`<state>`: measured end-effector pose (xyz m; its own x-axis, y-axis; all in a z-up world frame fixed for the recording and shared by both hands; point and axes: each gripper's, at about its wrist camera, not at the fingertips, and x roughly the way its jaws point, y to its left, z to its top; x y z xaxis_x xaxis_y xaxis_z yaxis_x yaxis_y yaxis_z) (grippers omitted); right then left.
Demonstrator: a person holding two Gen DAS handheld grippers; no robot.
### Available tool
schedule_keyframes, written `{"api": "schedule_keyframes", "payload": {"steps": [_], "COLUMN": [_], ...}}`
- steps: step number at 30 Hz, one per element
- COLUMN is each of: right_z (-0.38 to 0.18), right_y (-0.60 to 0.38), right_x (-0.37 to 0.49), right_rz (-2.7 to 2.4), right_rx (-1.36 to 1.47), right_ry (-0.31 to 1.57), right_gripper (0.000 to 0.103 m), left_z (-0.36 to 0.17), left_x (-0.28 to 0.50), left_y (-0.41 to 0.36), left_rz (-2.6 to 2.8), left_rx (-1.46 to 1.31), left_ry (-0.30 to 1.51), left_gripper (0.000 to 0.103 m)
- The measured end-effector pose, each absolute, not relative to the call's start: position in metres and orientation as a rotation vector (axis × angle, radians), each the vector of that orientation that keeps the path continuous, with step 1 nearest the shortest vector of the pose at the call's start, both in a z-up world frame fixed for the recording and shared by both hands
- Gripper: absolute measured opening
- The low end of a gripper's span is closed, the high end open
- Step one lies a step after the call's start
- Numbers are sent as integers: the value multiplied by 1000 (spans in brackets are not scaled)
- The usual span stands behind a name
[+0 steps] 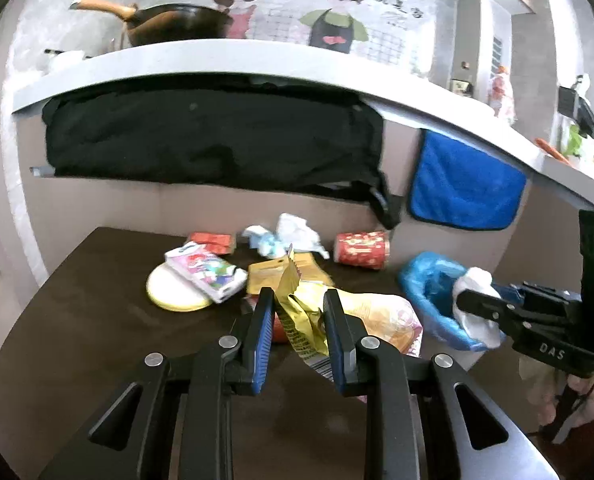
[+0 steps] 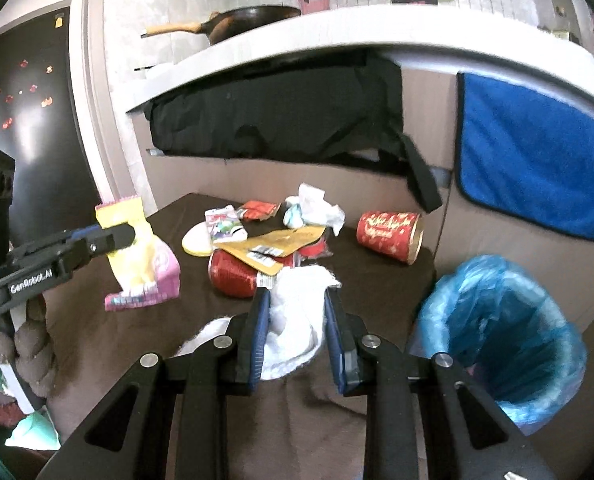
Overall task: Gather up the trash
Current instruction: 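Grasp the yellow snack wrapper with the left tool, then move both tools over the bin and release tissue and wrapper inside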
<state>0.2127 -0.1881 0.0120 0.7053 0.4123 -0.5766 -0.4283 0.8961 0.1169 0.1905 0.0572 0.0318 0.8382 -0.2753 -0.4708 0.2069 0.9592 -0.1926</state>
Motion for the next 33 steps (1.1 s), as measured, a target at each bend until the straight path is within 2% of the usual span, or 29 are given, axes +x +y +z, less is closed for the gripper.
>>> {"api": "schedule_keyframes", "payload": {"steps": [9, 17, 33], "right_z": [46, 57, 14], "right_y": [-232, -297, -380], "right_x": [200, 201, 244], "right_rz": [377, 250, 175], "right_rx": [-26, -25, 64], "right_ry": [549, 501, 572], "right_gripper": [25, 25, 26], "left_z": [58, 60, 31], "left_x": [191, 226, 287], "left_y": [2, -72, -172], "left_rz": [-352, -455, -544], "left_rx": [-98, -84, -37], "left_ry": [471, 495, 583], "left_gripper": [26, 26, 26]}}
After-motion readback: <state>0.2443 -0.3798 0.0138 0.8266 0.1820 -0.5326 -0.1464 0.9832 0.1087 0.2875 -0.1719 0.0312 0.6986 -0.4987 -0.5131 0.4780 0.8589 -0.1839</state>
